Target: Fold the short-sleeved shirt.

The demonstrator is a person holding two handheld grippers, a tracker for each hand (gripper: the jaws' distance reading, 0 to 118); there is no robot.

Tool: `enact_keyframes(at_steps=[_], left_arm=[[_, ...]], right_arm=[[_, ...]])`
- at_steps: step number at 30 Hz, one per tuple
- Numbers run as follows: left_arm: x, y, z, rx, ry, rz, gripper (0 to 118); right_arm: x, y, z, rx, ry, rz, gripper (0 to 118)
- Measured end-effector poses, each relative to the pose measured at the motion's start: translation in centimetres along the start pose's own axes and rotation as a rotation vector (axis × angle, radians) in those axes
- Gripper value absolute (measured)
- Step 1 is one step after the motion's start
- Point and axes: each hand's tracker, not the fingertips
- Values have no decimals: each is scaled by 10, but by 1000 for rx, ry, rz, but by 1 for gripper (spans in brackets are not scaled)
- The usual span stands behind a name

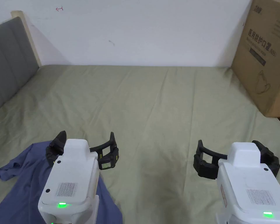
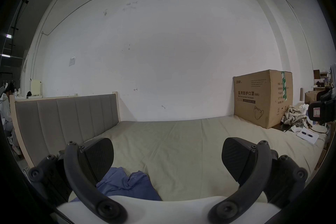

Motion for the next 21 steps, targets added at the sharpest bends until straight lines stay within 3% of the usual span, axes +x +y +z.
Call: enact_keyframes(at_steps=[21], left_arm=[[2, 3, 2, 16, -20, -31, 118]], right_arm=[[6, 0, 1, -5, -12, -18, 117]])
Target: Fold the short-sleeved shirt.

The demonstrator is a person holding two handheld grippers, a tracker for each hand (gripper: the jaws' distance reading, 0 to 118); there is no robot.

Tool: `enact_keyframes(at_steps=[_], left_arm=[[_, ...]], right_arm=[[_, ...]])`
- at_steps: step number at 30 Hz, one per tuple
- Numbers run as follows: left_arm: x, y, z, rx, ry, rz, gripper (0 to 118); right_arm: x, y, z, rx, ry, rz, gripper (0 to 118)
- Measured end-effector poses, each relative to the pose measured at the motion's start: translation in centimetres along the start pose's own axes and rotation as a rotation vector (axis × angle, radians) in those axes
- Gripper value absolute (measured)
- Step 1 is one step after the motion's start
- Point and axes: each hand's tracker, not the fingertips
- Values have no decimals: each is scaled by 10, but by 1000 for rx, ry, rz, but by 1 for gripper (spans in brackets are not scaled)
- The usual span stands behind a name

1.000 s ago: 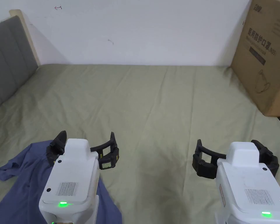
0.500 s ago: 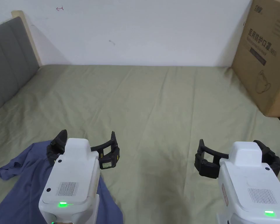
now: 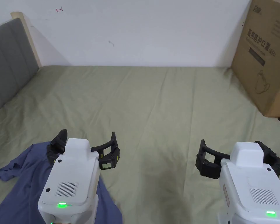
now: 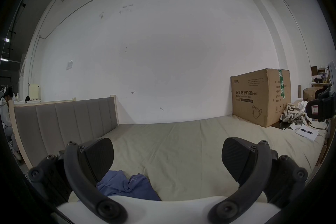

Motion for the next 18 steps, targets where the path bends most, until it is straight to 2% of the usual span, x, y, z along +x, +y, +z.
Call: enact_keyframes(at_steps=[11, 13, 14, 15, 17, 18], left_arm=[[0, 4, -1, 3, -1, 13, 118], [0, 4, -1, -3, 0, 17, 117], [0, 5, -1, -6, 2, 20, 110], [0, 6, 1, -2, 4, 22, 96], [3, 6, 3, 10, 15, 11, 20], [4, 6, 1, 2, 18, 2, 0]], right_arm=[[1, 2, 1, -5, -14, 8, 114], [0, 3, 1, -2, -21, 16, 104], [-1, 3, 2, 1, -24, 24, 92], [-1, 3, 3, 3, -22, 31, 62], [-3, 3, 3, 14, -28, 50, 5], [-4, 4, 3, 13, -30, 51, 0]])
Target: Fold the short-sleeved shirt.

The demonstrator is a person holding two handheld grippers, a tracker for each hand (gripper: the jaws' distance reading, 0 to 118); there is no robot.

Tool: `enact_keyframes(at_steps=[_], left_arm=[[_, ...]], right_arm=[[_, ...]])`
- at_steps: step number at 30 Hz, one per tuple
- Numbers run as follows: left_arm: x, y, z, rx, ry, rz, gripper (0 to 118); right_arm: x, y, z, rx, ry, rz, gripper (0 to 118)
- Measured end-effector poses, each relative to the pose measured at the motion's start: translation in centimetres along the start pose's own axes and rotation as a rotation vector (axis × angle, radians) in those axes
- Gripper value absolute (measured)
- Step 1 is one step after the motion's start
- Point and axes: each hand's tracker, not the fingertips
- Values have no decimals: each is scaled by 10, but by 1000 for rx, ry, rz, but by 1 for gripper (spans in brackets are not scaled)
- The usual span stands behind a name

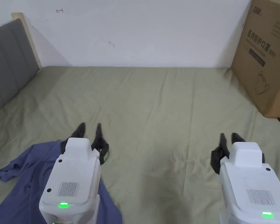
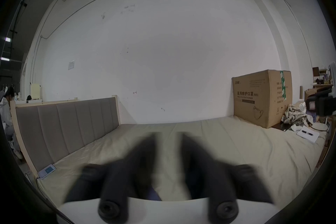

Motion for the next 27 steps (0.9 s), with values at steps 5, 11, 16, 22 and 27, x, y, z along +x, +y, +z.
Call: enact_keyframes(at_steps=[5, 11, 16, 22, 27], left_arm=[[-10, 2, -6, -26, -40, 21, 0], [-23, 3, 3, -28, 10, 34, 0], [-69, 3, 17, -37, 127, 18, 0], [-142, 4, 49, -55, 314, 1, 0], [-190, 4, 84, -69, 464, -8, 0]], right_arm=[[5, 1, 1, -2, 16, -29, 0], [-4, 5, -5, -8, 72, -50, 0], [-46, 15, -17, 16, 193, -37, 0], [-119, 29, -23, 45, 374, -40, 0], [-177, 34, -16, 51, 529, -17, 0]])
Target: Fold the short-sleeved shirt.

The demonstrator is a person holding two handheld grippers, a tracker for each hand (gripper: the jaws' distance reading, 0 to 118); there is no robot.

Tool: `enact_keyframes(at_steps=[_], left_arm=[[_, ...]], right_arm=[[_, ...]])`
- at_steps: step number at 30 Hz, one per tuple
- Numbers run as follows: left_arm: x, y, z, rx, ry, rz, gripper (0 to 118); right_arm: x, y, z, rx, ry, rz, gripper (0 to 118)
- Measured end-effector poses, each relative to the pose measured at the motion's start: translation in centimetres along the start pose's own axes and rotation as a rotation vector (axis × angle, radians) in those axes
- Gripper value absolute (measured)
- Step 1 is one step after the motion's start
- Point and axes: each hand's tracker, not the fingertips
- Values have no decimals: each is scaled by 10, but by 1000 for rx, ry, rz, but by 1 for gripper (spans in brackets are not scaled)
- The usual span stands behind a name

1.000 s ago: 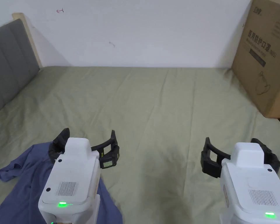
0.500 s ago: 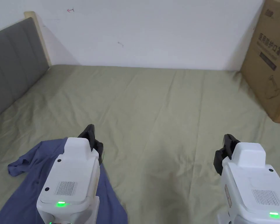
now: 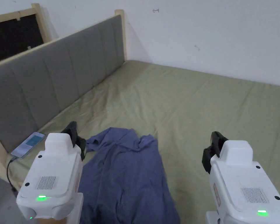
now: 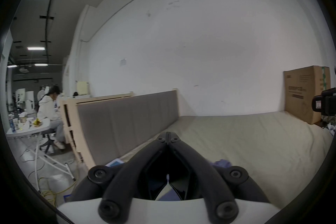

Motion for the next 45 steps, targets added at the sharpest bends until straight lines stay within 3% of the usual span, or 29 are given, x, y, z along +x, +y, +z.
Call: enact_keyframes(at_steps=[5, 9, 14, 23, 25, 26, 27, 28, 30, 33, 38, 41, 43, 44, 45], left_arm=[[-46, -6, 12, -21, 87, 17, 0], [-63, -10, 16, -44, 122, 12, 0], [-63, -14, 3, -111, 85, 22, 0], [-6, -26, -79, -411, -156, 55, 0], [13, -36, -104, -492, -182, 54, 24], [24, -41, -118, -586, -187, 34, 47], [33, -47, -129, -632, -206, 26, 80], [41, -54, -139, -668, -214, 25, 98], [60, -73, -156, -759, -213, -4, 114], [81, -103, -176, -854, -191, -61, 114], [97, -147, -191, -1027, -181, -40, 111], [101, -168, -192, -1083, -180, -59, 80], [101, -158, -186, -1036, -172, -42, 72], [102, -154, -183, -1047, -201, -37, 63], [104, -150, -183, -1045, -214, -37, 44]], right_arm=[[-41, 1, -10, 7, 147, -10, 0], [-53, 1, -12, 9, 184, -11, 0], [-47, -2, -13, -18, 160, 26, 0], [-9, -5, -15, -56, 46, 18, 0], [2, -6, -17, -64, -1, 44, 0], [6, -7, -17, -67, -15, 46, 0], [10, -7, -18, -71, -27, 47, 0], [14, -8, -19, -74, -36, 47, 0], [21, -8, -20, -72, -30, 33, 0], [32, -13, -22, -89, -54, 35, 0], [49, -22, -23, -125, -88, 47, 0], [60, -28, -22, -143, -99, 48, 0], [65, -31, -23, -157, -106, 52, 0], [67, -32, -24, -161, -109, 52, 0], [69, -32, -23, -164, -111, 49, 0]])
